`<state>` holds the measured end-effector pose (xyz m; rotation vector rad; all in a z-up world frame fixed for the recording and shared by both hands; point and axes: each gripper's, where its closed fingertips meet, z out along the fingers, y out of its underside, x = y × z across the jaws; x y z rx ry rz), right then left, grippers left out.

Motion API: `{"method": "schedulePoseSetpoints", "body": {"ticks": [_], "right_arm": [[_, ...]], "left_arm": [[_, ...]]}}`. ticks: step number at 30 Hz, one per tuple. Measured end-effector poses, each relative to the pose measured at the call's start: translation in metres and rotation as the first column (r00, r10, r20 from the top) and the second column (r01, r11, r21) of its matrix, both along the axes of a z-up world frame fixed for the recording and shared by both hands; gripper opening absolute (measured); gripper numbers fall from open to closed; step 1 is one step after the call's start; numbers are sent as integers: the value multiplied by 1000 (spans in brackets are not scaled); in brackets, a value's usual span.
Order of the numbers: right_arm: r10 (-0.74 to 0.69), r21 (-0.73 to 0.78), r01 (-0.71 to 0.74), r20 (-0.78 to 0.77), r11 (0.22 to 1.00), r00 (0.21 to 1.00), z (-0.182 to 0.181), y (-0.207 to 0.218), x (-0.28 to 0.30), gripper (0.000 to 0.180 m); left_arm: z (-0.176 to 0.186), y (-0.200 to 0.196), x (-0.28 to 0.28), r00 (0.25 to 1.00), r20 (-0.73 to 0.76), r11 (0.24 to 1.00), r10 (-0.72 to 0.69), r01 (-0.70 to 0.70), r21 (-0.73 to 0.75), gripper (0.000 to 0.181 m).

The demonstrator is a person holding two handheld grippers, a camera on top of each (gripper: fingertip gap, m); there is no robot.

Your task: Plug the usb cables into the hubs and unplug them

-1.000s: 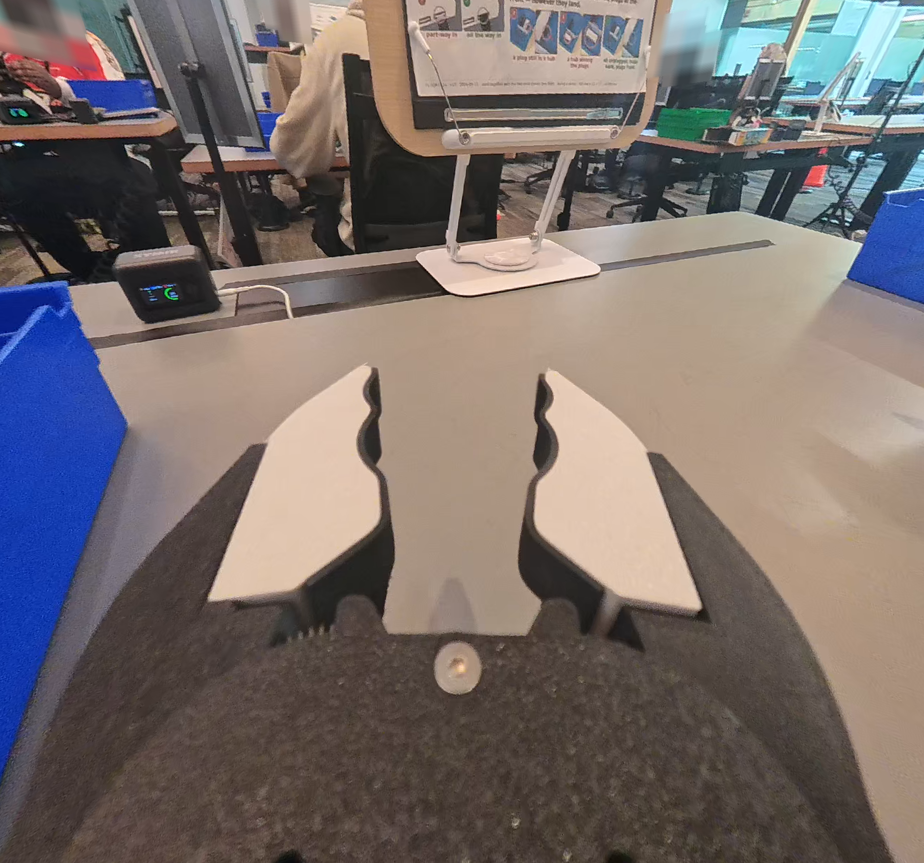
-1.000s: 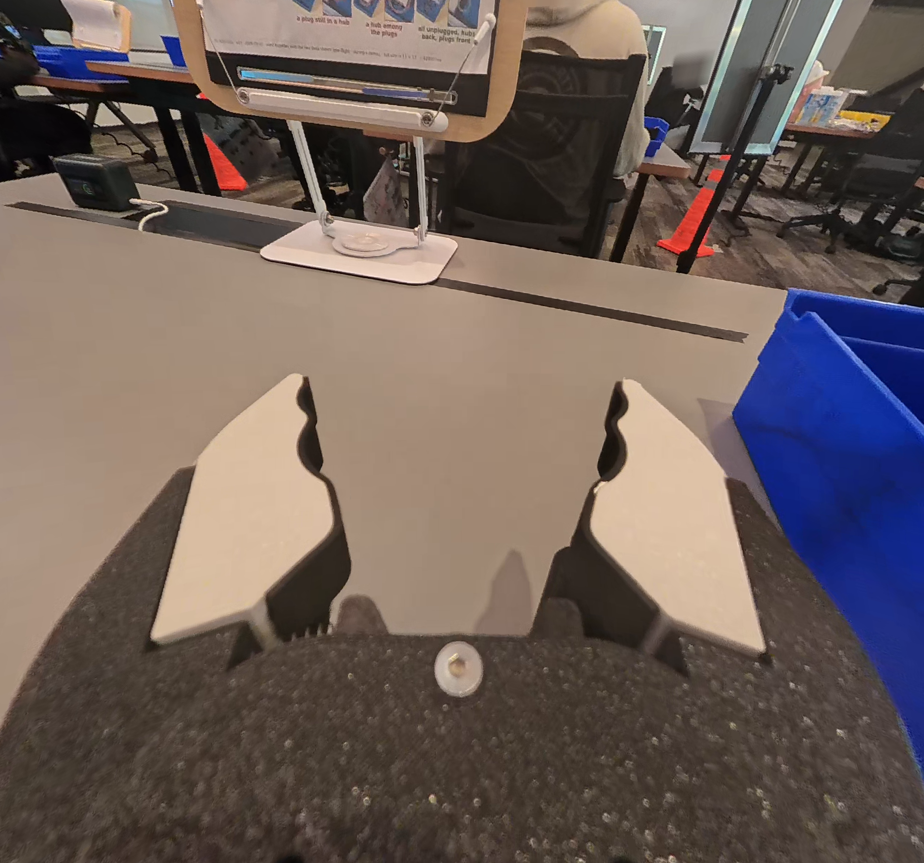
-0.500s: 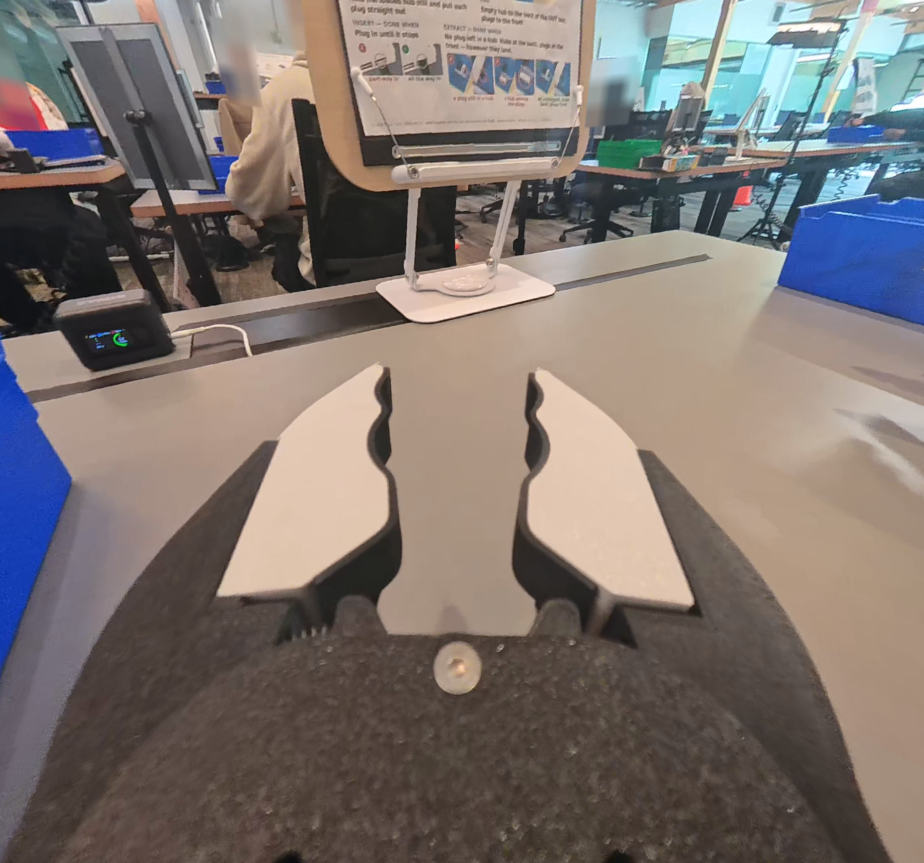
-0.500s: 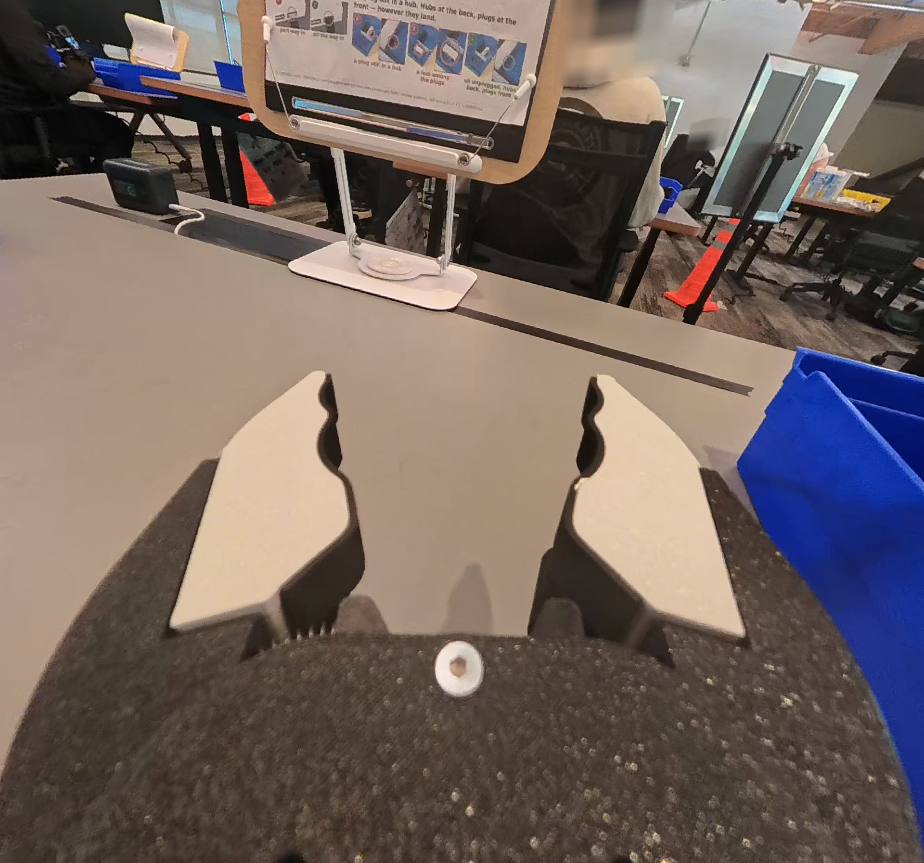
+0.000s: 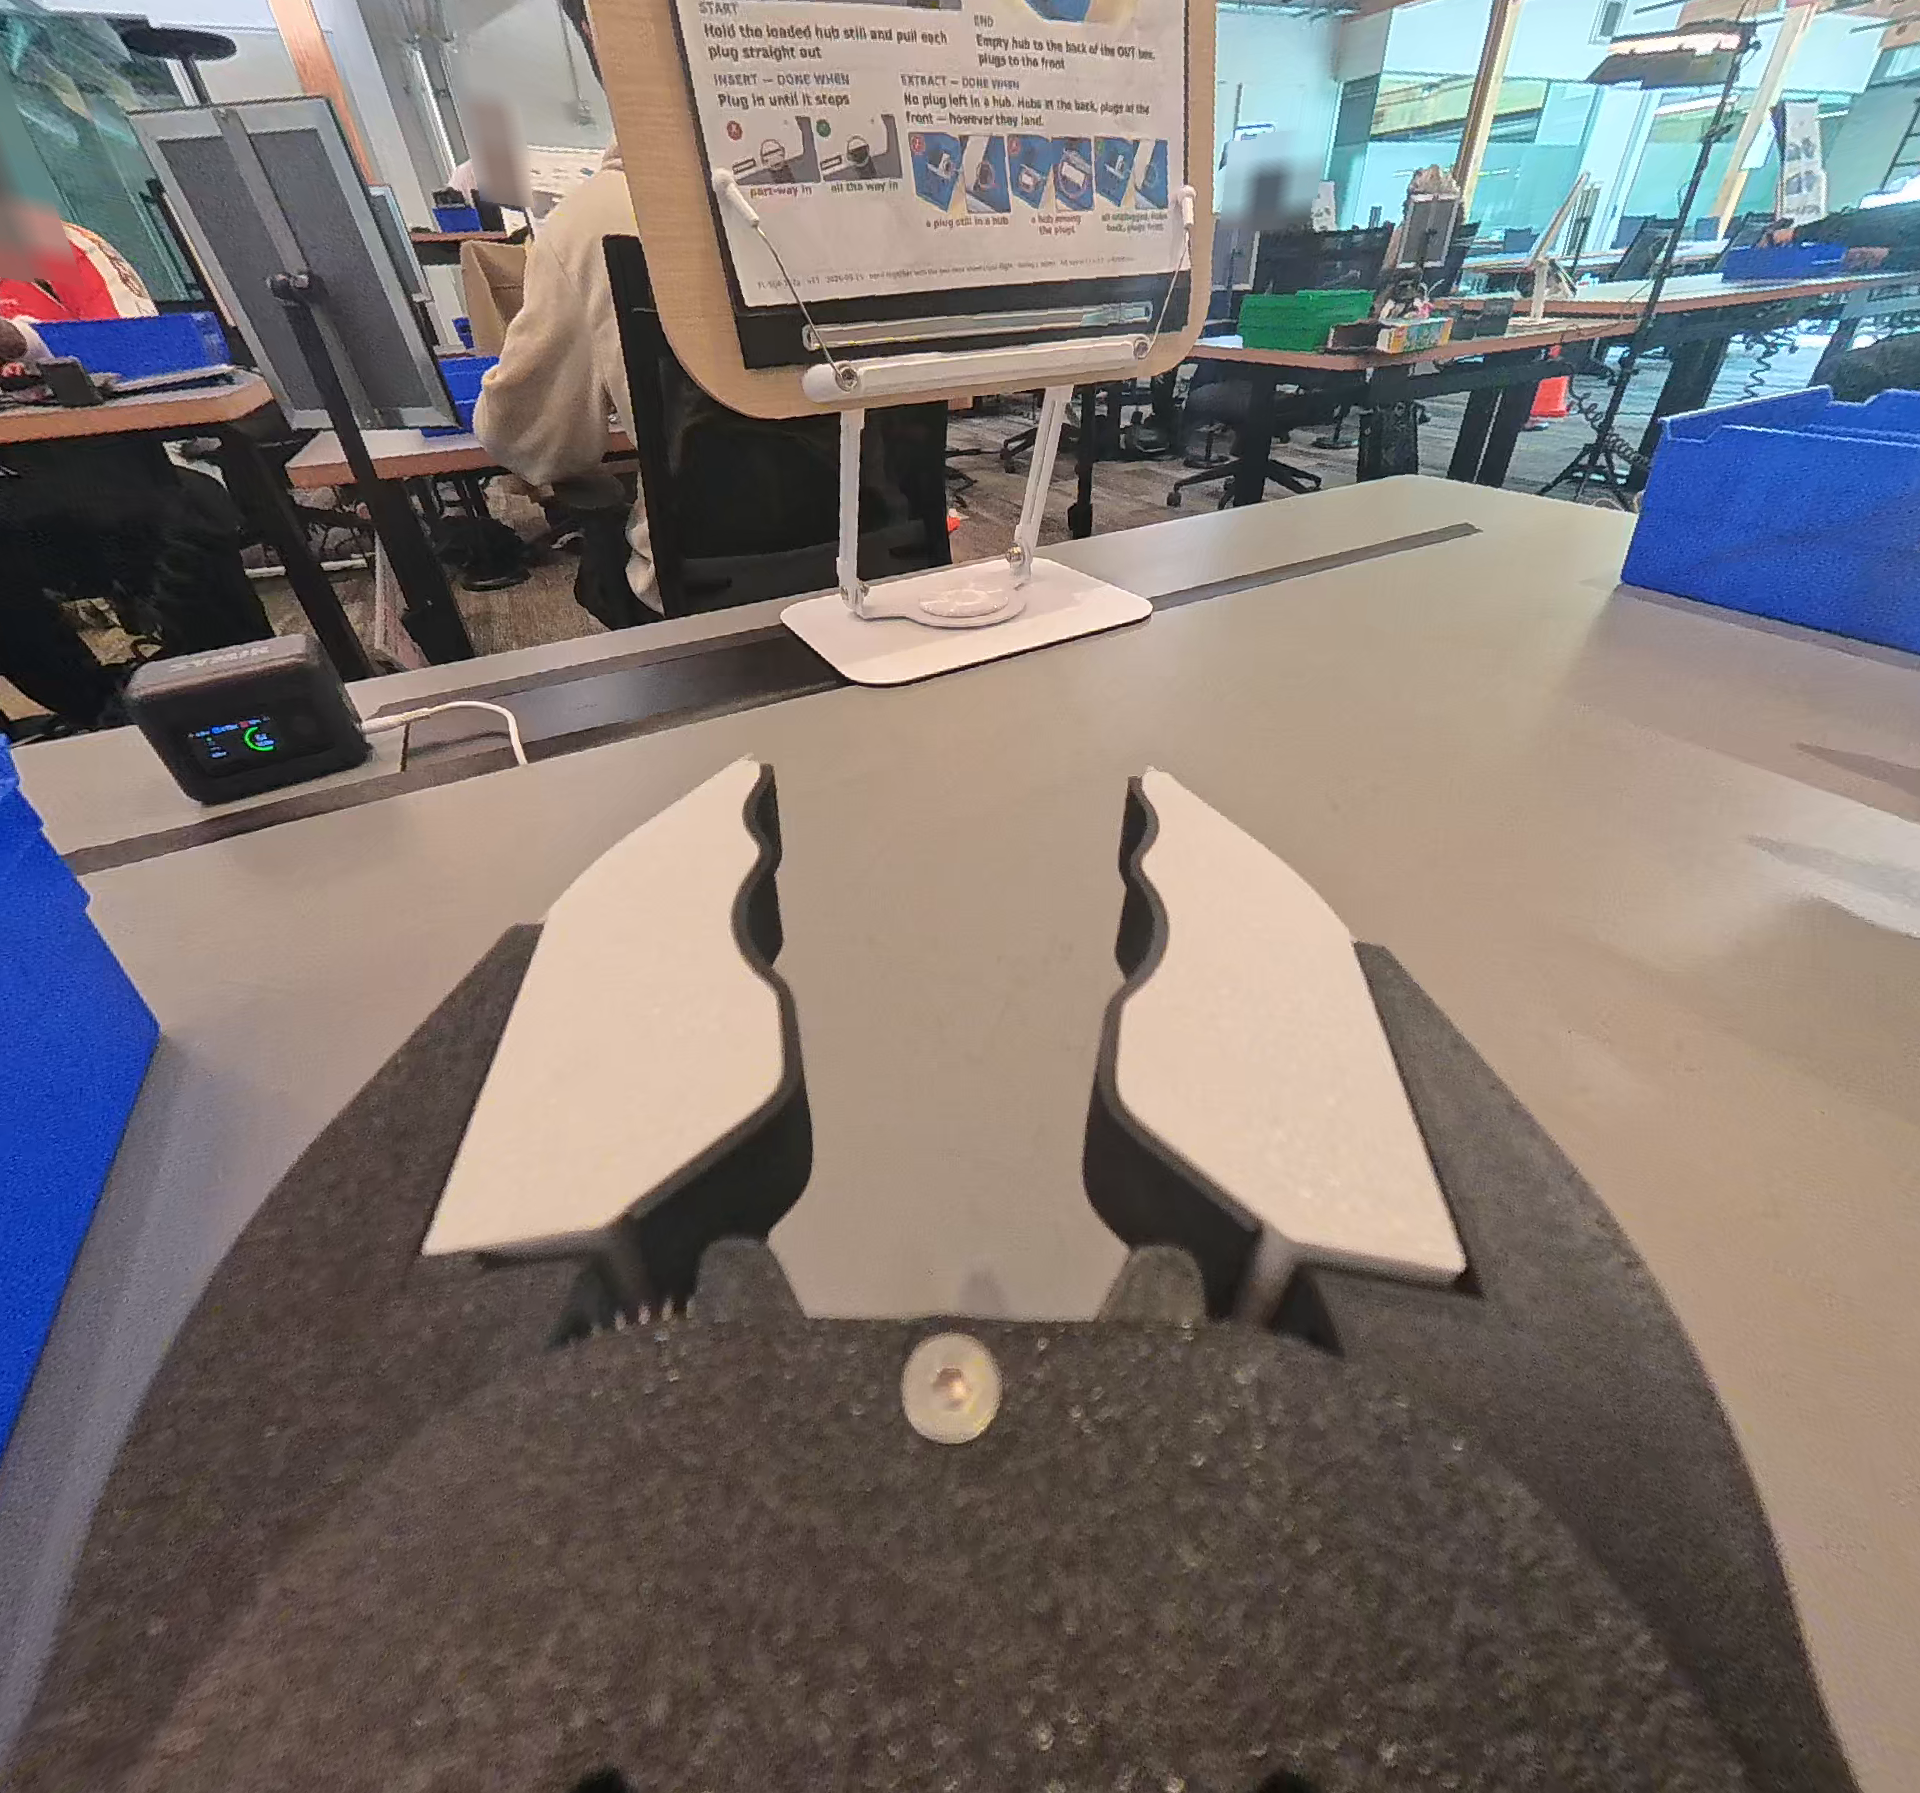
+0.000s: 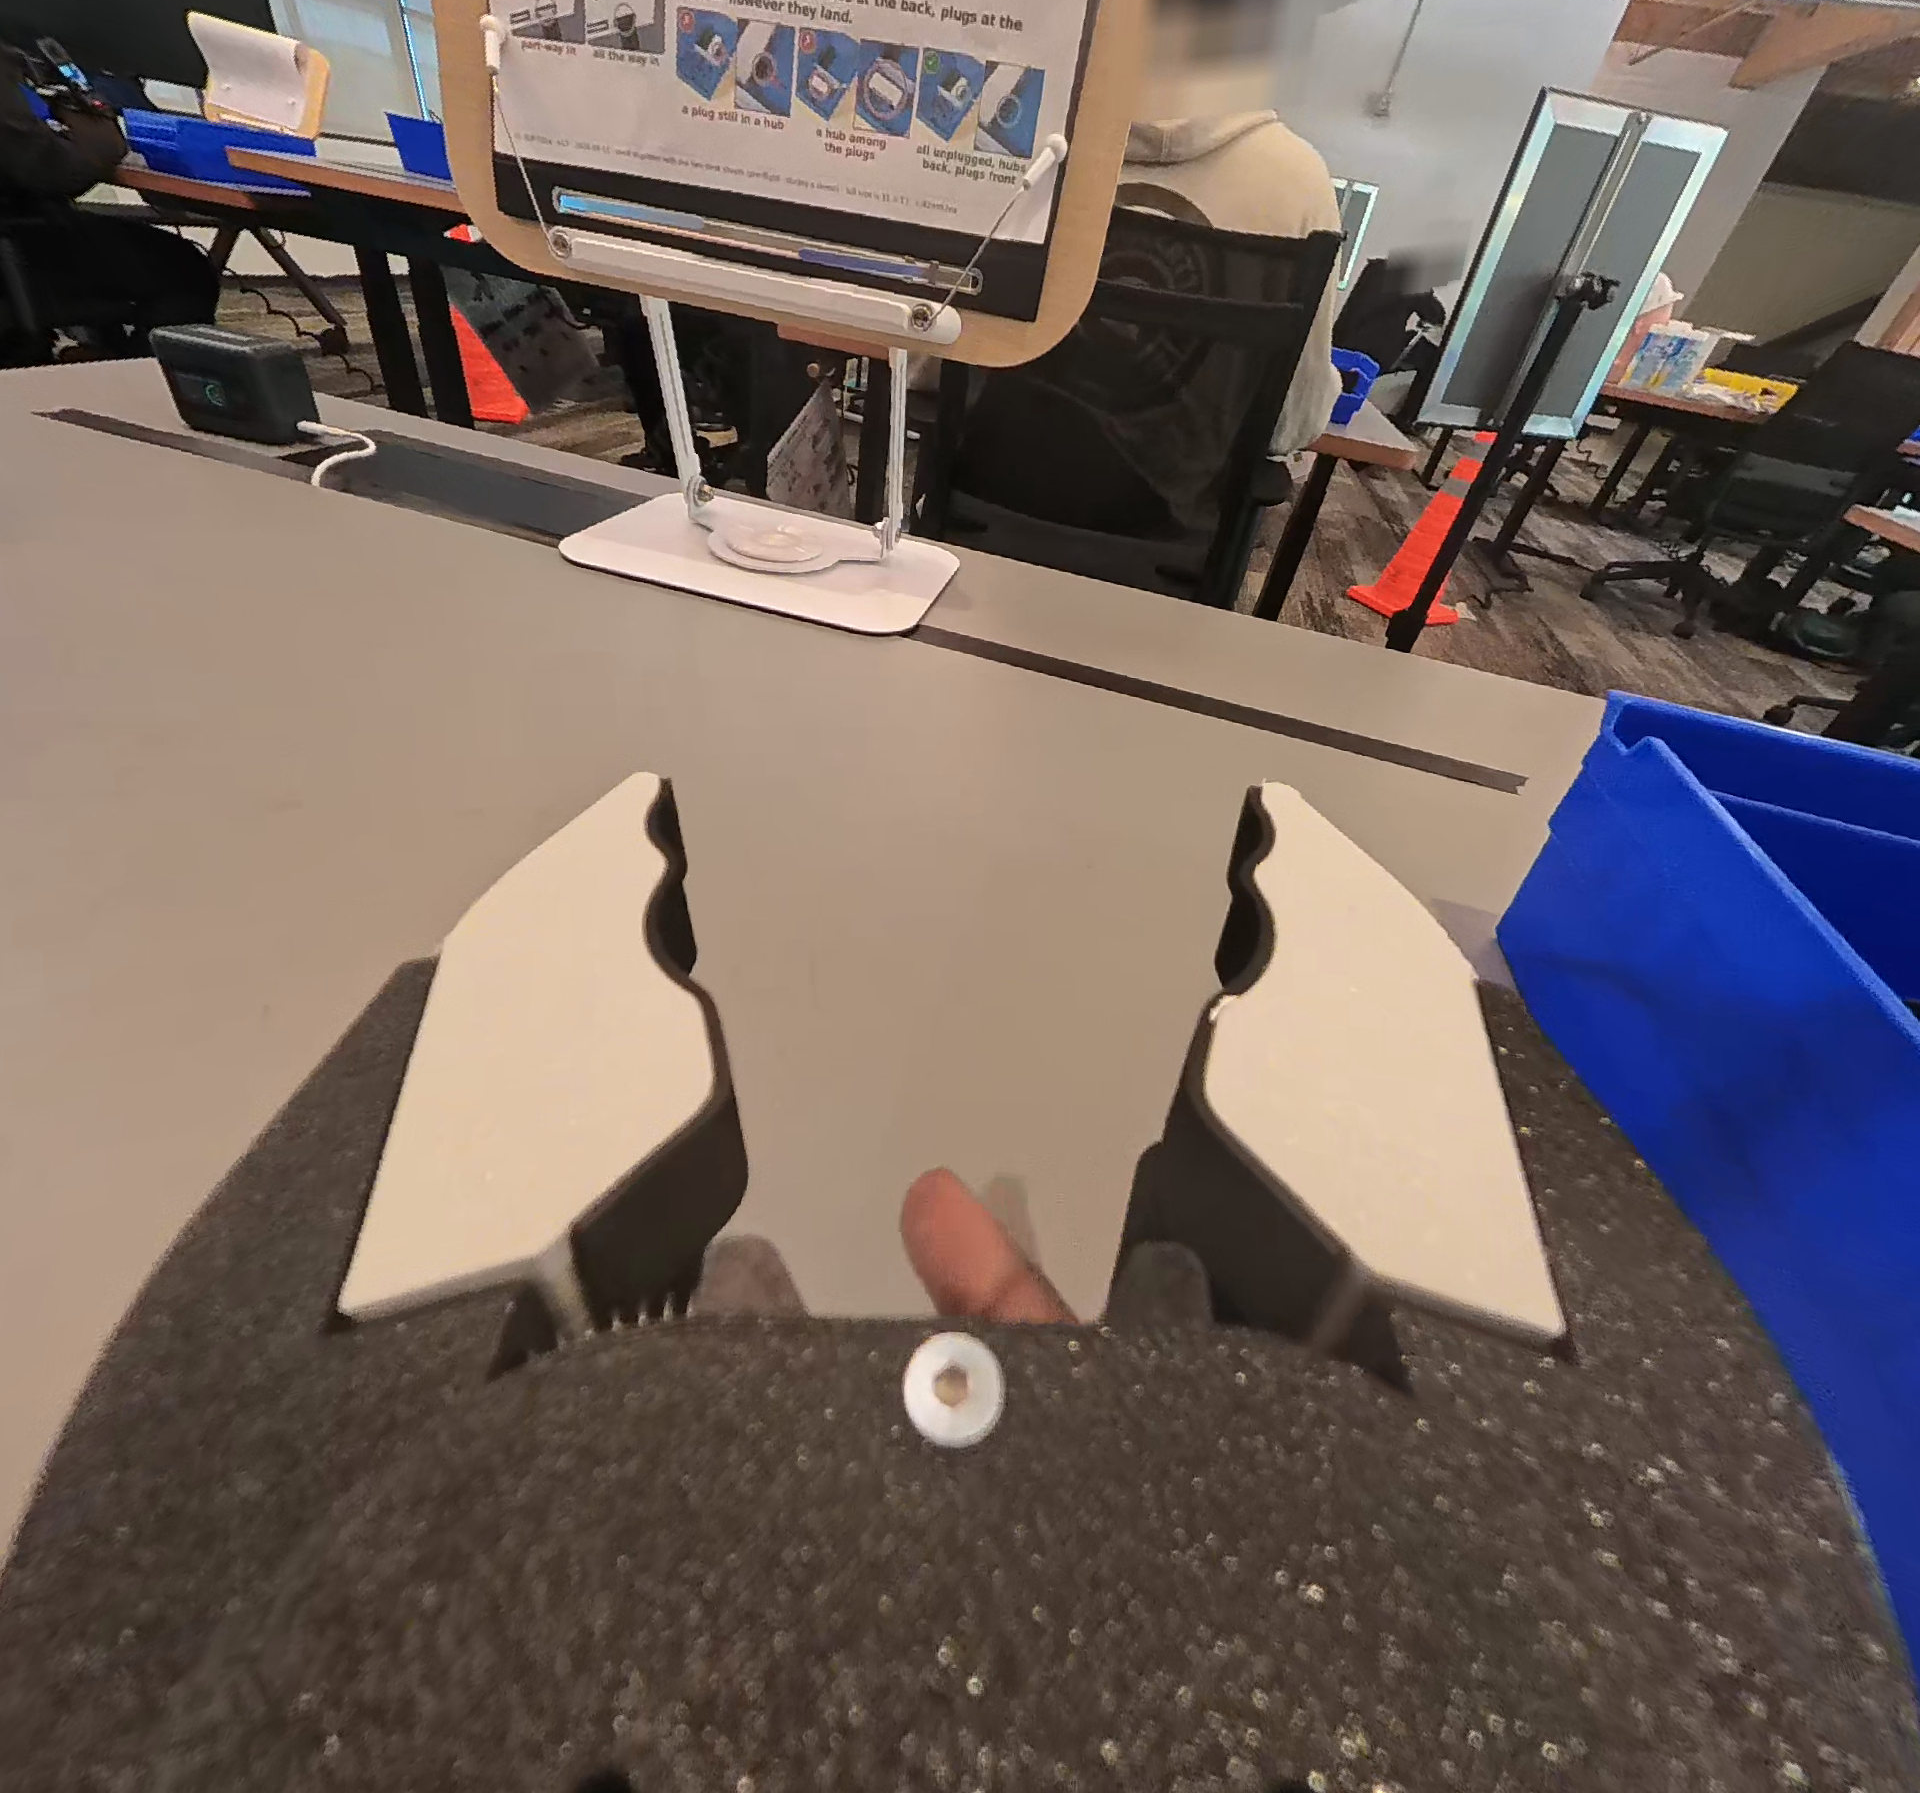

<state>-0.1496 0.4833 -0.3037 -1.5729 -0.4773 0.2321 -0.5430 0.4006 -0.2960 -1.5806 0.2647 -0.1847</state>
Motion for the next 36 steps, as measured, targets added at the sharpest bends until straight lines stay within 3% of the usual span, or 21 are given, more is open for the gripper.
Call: {"method": "schedulePoseSetpoints", "body": {"ticks": [19,23,27,31,36], "right_arm": [[7,-71,-7,-4,997,1000,-9,3,3,92],[-21,-45,22,11,999,1000,20,3,22,90],[-67,-63,74,114,995,991,68,11,73,89],[-138,-199,180,210,963,968,107,29,162,84],[-176,-516,323,314,793,933,96,46,273,79]], "left_arm": [[0,0,0,1000,-11,1000,1,-1,0,63],[1,-1,-1,1000,-15,1000,6,-6,9,63],[2,-1,2,1000,-8,1000,-11,11,11,62],[3,-2,7,999,-21,1000,-26,26,15,63],[2,0,11,999,-30,999,-34,34,11,62]]}}
